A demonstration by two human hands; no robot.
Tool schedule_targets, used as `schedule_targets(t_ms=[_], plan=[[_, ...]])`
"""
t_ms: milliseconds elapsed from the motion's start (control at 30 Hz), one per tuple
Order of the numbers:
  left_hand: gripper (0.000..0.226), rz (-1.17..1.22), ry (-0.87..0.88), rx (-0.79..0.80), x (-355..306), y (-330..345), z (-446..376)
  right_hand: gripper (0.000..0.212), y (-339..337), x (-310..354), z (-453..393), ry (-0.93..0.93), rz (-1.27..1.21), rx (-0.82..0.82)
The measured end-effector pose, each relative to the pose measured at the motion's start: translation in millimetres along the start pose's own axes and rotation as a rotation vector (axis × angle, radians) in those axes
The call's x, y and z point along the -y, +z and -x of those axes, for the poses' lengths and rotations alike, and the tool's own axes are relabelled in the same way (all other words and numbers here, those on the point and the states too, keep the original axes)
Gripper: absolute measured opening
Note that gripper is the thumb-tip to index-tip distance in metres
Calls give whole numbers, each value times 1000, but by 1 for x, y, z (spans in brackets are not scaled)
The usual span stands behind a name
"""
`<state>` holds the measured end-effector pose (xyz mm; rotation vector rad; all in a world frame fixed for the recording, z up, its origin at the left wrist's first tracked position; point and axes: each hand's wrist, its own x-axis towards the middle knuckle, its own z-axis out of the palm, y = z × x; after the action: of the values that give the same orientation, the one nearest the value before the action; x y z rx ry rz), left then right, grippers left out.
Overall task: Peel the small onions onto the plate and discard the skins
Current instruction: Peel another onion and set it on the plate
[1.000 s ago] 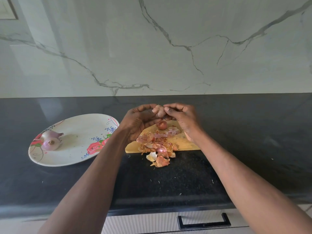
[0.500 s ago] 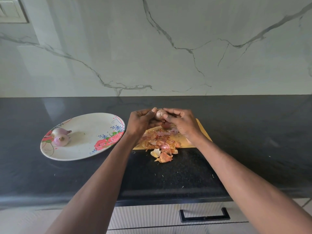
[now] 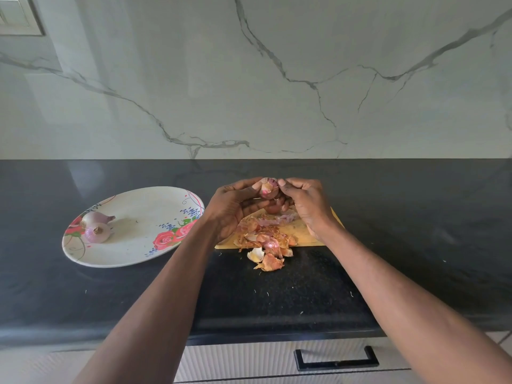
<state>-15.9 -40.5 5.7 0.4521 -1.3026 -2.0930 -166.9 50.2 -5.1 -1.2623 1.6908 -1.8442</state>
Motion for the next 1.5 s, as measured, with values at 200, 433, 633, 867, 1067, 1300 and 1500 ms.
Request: schedule_targets(t_ms=[200, 433, 633, 867, 1067, 1300, 1500], plan=[[24, 45, -12, 2, 0, 2, 1, 10, 3, 1, 0, -62, 120, -89], [21, 37, 26, -27, 0, 0, -2, 9, 4, 9, 5, -90, 109, -68], [31, -6, 25, -14, 2, 2, -1, 7, 5, 8, 3, -128, 206, -89], [17, 28, 62, -41, -1, -2, -4, 9, 7, 10, 4, -60, 248, -93], [21, 131, 48, 8, -6, -4, -1, 19, 5, 14, 8, -39, 323, -9], [27, 98, 53, -10, -3, -8, -5, 15, 2, 18, 9, -20, 117, 1], [30, 67, 63, 15, -1, -6, -7, 7, 5, 19, 13, -39, 86, -33]])
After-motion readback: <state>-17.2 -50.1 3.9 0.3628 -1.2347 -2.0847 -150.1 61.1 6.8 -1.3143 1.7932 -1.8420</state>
